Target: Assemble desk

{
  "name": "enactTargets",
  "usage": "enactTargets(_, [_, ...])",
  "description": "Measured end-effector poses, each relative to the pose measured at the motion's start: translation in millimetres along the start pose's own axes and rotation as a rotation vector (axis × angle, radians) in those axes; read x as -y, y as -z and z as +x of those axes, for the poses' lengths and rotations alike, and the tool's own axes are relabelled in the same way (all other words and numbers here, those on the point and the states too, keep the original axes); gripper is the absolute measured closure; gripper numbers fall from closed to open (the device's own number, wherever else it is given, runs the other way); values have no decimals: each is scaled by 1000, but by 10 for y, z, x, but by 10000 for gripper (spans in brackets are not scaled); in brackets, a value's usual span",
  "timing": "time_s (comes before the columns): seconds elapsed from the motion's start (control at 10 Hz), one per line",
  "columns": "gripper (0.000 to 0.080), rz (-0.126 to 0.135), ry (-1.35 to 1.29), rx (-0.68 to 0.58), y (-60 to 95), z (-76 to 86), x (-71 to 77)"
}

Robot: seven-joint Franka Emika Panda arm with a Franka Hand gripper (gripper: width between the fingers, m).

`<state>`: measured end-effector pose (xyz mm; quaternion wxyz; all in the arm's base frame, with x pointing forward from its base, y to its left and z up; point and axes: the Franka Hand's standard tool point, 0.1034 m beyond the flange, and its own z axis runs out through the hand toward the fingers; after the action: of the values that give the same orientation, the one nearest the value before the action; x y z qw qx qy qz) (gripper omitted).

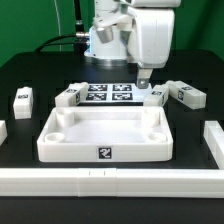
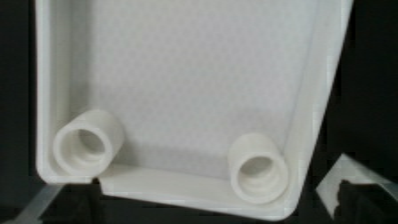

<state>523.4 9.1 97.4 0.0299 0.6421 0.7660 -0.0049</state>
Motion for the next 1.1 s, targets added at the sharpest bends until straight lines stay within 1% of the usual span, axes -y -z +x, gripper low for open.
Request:
enactTargets(0.2, [150, 3, 11, -7, -126, -81, 137])
enactTargets(0.3, [150, 11, 0, -12, -232, -114, 198])
enactTargets(0.5, [150, 35, -13, -24, -439, -122, 291])
enactTargets(0.6, [150, 51, -16, -31, -560, -102, 345])
enactTargets(0.8, [150, 75, -20, -43, -772, -62, 442])
enactTargets(0.9, [150, 82, -23, -46, -836, -64, 474])
enactTargets(1.1, [150, 90, -25, -48, -875, -65, 504])
